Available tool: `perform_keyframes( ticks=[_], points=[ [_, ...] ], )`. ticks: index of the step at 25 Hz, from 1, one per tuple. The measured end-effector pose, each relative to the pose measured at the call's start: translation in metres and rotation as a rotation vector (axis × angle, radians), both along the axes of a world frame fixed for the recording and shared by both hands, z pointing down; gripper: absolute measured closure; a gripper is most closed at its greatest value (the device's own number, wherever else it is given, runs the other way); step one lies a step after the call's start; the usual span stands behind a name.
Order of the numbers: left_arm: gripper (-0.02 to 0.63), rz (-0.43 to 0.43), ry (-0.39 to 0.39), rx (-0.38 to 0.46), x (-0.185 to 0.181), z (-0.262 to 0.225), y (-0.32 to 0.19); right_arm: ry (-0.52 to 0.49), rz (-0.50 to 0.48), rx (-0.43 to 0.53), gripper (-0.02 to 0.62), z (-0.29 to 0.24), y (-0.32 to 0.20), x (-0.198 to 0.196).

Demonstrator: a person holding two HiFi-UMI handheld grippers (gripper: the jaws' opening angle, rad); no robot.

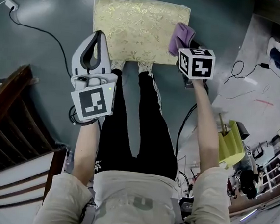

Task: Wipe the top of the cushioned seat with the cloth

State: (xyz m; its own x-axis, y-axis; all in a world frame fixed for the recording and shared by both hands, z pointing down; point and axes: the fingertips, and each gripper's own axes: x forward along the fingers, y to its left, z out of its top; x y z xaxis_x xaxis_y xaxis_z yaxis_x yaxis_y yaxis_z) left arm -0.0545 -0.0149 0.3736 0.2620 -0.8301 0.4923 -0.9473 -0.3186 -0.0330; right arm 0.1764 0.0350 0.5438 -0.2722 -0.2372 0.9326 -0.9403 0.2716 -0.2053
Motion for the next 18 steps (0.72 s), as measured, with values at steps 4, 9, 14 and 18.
perform_keyframes(
  ticks=[4, 9, 14, 18],
  points=[
    [0.6, 0.003, -0.006, 0.0, -0.002, 0.001, 0.001, 0.012, 0.0, -0.012, 0.503, 0.001, 0.001, 0.01],
    [0.6, -0.005, -0.003, 0.001, -0.005, 0.004, -0.004, 0.021, 0.015, -0.025, 0.503, 0.002, 0.001, 0.018],
    [0.6, 0.005, 0.007, 0.005, 0.0, 0.004, -0.005, 0.031, 0.048, -0.034, 0.503, 0.004, 0.003, 0.029],
    [0.6, 0.014, 0.006, 0.0, 0.002, 0.004, -0.004, 0.03, 0.062, -0.046, 0.503, 0.006, 0.003, 0.033]
  ],
)
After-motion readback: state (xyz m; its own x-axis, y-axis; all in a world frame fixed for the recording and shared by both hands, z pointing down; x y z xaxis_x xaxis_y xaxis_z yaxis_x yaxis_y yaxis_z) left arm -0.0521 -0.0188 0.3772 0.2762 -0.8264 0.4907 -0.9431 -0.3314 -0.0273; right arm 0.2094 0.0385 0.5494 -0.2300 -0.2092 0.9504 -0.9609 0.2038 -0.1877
